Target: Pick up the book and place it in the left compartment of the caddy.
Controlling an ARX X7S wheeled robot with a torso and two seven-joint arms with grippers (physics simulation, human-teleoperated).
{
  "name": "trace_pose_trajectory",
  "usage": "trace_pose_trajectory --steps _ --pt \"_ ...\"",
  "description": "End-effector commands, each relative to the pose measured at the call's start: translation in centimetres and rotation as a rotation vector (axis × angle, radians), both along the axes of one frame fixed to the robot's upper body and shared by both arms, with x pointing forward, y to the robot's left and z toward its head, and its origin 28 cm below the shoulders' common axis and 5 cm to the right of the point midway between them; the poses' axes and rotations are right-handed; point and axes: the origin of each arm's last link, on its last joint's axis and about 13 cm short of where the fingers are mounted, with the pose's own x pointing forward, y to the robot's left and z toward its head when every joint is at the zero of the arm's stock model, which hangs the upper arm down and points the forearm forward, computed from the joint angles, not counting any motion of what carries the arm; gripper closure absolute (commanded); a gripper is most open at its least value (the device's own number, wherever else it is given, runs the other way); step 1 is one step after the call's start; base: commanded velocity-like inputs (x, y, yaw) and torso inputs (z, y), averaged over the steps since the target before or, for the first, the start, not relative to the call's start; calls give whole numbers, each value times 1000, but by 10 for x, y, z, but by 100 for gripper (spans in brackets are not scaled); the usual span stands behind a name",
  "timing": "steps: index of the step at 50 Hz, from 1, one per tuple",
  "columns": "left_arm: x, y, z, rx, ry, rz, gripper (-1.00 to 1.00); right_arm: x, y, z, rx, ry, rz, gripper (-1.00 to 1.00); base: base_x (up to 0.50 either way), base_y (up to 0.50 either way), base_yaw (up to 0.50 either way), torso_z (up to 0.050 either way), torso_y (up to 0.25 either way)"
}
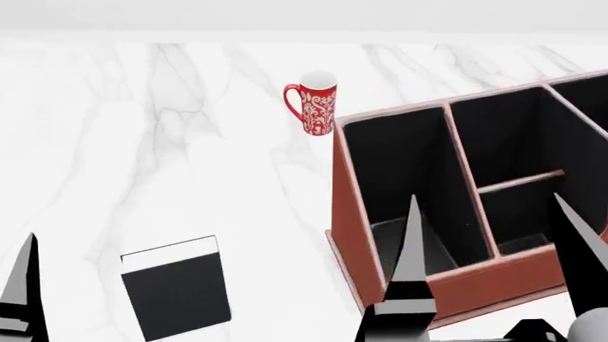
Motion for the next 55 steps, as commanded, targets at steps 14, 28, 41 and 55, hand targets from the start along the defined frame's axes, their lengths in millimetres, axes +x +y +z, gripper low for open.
trace_pose_trajectory --steps 14,28,41,55 --pt "-1 1 1 4 -10 4 -100 0 -1 0 17 -1 5 -100 500 0 0 0 1" --pt "-1 2 4 4 -19 12 -100 3 2 -1 -33 10 -40 -100 129 0 0 0 2" --pt "-1 4 6 4 -24 13 -100 7 2 -2 26 65 -28 -100 232 0 0 0 1" --pt "-2 9 12 3 -47 26 -100 9 2 4 41 101 -33 -100 0 0 0 0 0"
